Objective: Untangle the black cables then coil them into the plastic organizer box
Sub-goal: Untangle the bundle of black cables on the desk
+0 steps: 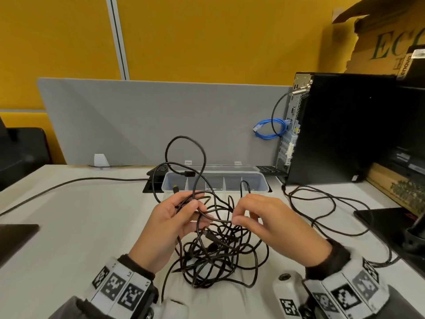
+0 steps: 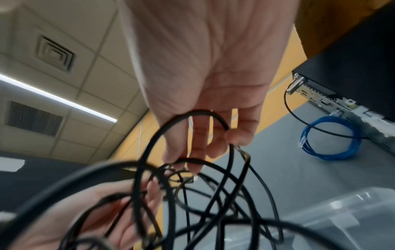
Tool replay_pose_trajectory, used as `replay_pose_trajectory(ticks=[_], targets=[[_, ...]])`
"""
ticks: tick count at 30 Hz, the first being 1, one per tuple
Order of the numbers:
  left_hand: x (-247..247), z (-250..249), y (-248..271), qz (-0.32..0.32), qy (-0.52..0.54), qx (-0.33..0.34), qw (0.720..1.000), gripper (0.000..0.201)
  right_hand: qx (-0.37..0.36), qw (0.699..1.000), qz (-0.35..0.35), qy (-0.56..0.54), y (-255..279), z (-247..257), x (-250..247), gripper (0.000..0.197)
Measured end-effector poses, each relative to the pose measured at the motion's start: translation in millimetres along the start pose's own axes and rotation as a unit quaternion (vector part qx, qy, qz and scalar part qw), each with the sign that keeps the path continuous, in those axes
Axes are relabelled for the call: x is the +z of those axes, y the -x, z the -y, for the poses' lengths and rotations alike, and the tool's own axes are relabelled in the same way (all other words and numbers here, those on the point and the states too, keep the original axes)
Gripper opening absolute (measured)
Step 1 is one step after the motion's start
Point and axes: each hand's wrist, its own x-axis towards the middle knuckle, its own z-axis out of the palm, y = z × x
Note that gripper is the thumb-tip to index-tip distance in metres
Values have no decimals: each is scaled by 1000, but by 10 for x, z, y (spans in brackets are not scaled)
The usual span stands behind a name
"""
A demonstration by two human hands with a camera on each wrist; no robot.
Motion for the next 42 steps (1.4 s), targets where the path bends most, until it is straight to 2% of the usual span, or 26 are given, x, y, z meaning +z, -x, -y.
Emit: replay_pose_trajectory(ticks=[2, 4, 7, 9, 13, 15, 16, 17, 18, 19, 20, 21, 22, 23, 24, 25, 27, 28, 29, 31, 33, 34, 35, 37, 39, 42], targets=[[-27, 0, -20, -37, 9, 10, 999, 18, 18, 999, 12, -41, -5, -16, -65, 12], [-77, -8, -45, -79, 18, 12, 997, 13, 48, 990, -4, -131, 1, -90, -152, 15], [-131, -25, -77, -124, 32, 0, 992, 10, 97, 965, -85, -228, 16, -202, -228, 23], [-136, -35, -82, -130, 38, -4, 991, 10, 130, 936, -165, -284, 24, -246, -240, 26], [-178, -64, -95, -149, 61, -13, 987, 11, 166, 855, -327, -367, 40, -365, -269, 26], [-196, -80, -97, -158, 69, -15, 985, 12, 202, 782, -397, -437, 35, -438, -300, 26], [-196, -82, -98, -163, 71, -15, 984, 13, 215, 730, -404, -507, 43, -471, -331, 27], [-191, -80, -95, -168, 73, -15, 983, 14, 223, 692, -374, -576, 58, -511, -363, 29], [-186, -76, -96, -172, 75, -17, 982, 15, 230, 687, -313, -614, 82, -546, -396, 32], [-188, -74, -100, -175, 78, -20, 981, 16, 250, 725, -234, -598, 115, -577, -430, 35], [-200, -72, -103, -178, 82, -25, 980, 17, 266, 780, -161, -543, 151, -609, -448, 38], [-219, -76, -108, -183, 86, -30, 979, 17, 269, 824, -113, -487, 180, -628, -459, 40], [-244, -79, -117, -189, 86, -34, 978, 17, 264, 840, -106, -463, 194, -627, -471, 41], [-266, -81, -121, -194, 84, -37, 977, 18, 258, 832, -139, -471, 198, -624, -474, 42], [-281, -82, -124, -198, 81, -38, 976, 18, 251, 806, -192, -501, 199, -628, -468, 42], [-289, -77, -125, -200, 80, -38, 976, 18, 243, 766, -248, -541, 194, -636, -463, 41], [-292, -58, -128, -202, 84, -38, 975, 19, 226, 668, -332, -626, 199, -680, -458, 38], [-291, -49, -131, -204, 89, -39, 974, 20, 223, 634, -354, -650, 211, -727, -451, 36], [-297, -40, -133, -206, 94, -41, 973, 20, 232, 622, -364, -653, 229, -767, -456, 32], [-314, -40, -134, -211, 101, -47, 971, 20, 282, 655, -359, -603, 261, -824, -461, 22], [-335, -54, -137, -213, 101, -57, 970, 20, 323, 716, -347, -512, 269, -854, -446, 14], [-345, -59, -141, -214, 100, -63, 970, 20, 332, 740, -349, -469, 268, -859, -438, 18], [-353, -63, -145, -215, 98, -68, 969, 21, 336, 754, -353, -441, 267, -864, -432, 26], [-368, -71, -146, -213, 92, -79, 969, 22, 338, 758, -340, -442, 268, -867, -459, 35], [-385, -93, -140, -198, 72, -99, 973, 20, 353, 764, -304, -447, 281, -862, -499, 33], [-409, -148, -127, -153, -1, -130, 980, 13, 434, 807, -203, -345, 318, -863, -551, 18]])
